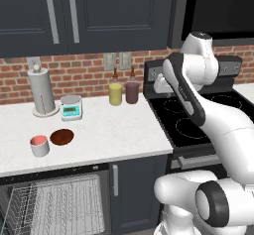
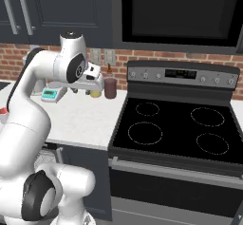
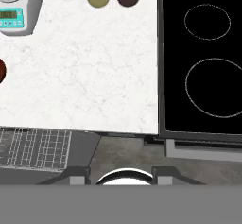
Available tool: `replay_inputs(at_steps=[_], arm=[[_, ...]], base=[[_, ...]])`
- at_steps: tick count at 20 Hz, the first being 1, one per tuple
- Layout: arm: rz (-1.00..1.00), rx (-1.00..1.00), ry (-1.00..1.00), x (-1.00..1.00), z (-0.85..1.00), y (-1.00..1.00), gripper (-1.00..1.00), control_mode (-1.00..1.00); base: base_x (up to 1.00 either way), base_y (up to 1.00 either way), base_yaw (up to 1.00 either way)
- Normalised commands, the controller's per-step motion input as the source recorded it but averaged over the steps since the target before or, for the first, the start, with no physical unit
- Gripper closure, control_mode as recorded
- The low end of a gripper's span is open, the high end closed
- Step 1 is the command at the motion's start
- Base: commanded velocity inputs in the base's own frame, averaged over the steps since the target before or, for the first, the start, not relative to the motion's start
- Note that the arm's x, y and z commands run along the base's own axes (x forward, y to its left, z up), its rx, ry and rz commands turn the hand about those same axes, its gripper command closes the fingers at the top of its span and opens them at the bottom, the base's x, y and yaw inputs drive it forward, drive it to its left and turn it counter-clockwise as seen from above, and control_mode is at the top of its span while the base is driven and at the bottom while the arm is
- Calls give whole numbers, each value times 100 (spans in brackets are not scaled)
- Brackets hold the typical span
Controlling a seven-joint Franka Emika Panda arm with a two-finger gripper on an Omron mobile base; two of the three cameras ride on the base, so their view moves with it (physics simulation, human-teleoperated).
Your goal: Pick up the cup and bowl from the counter, place them in the dishwasher, and close the dishwasher door.
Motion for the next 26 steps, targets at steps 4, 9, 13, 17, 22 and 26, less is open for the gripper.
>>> replay_inputs(at_steps=[4,9,13,17,22,26], arm=[[0,0,0,-30,0,0,-100,-100],[1,-5,0,-80,-9,2,-100,-100],[0,0,0,-71,-40,18,-100,-100],[0,0,0,-47,-56,18,-100,-100],[0,2,0,-25,-53,0,-100,-100],[0,1,0,0,-8,3,-100,100]], base=[[0,0,0],[0,0,0],[0,0,0],[0,0,0],[0,0,0],[2,1,0]])
